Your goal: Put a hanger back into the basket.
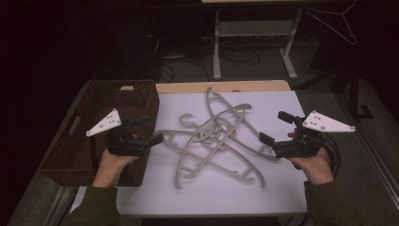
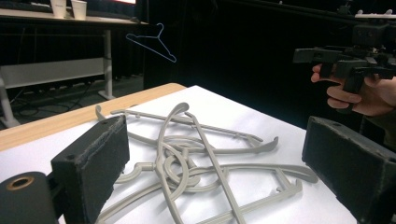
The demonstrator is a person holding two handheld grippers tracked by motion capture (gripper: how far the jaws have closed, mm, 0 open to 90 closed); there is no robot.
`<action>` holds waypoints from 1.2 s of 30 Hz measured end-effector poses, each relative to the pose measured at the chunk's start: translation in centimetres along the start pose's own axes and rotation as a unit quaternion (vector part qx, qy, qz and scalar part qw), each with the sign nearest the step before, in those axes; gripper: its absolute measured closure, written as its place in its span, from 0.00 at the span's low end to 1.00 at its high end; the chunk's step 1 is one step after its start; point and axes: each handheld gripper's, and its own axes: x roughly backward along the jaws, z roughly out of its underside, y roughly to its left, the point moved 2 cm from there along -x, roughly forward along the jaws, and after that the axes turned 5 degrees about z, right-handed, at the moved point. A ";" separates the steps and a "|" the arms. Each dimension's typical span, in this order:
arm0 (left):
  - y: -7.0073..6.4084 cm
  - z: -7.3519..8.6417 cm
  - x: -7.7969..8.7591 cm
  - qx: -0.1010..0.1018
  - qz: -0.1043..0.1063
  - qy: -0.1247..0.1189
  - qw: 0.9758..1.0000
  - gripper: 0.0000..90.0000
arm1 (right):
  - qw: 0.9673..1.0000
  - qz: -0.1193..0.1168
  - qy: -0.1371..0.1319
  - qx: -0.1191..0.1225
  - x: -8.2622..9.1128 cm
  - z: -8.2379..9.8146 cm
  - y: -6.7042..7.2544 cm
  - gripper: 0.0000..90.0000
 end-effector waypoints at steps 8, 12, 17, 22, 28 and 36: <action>-1.0 -0.2 -1.2 -0.004 0.000 0.032 0.999 0.08 | 1.000 0.012 0.022 0.010 -0.1 0.2 0.0 0.00; -1.8 -0.1 -2.3 -0.014 -0.003 0.061 0.998 0.08 | 0.999 0.018 0.037 0.012 -0.2 0.8 0.3 0.00; -2.5 0.1 -3.8 -0.014 -0.005 0.087 0.996 0.08 | 0.998 0.018 0.056 0.013 -0.4 2.0 0.5 0.00; -2.7 0.5 -5.1 -0.014 -0.014 0.115 0.993 0.08 | 0.997 0.022 0.067 0.013 -0.3 3.1 0.6 0.00; -2.2 1.6 -7.5 -0.013 -0.030 0.154 0.988 0.08 | 0.996 0.029 0.080 0.007 -0.1 4.8 0.5 0.00; -1.0 2.7 -9.6 -0.007 -0.054 0.188 0.981 0.15 | 0.995 0.034 0.089 -0.006 0.5 6.4 0.3 0.00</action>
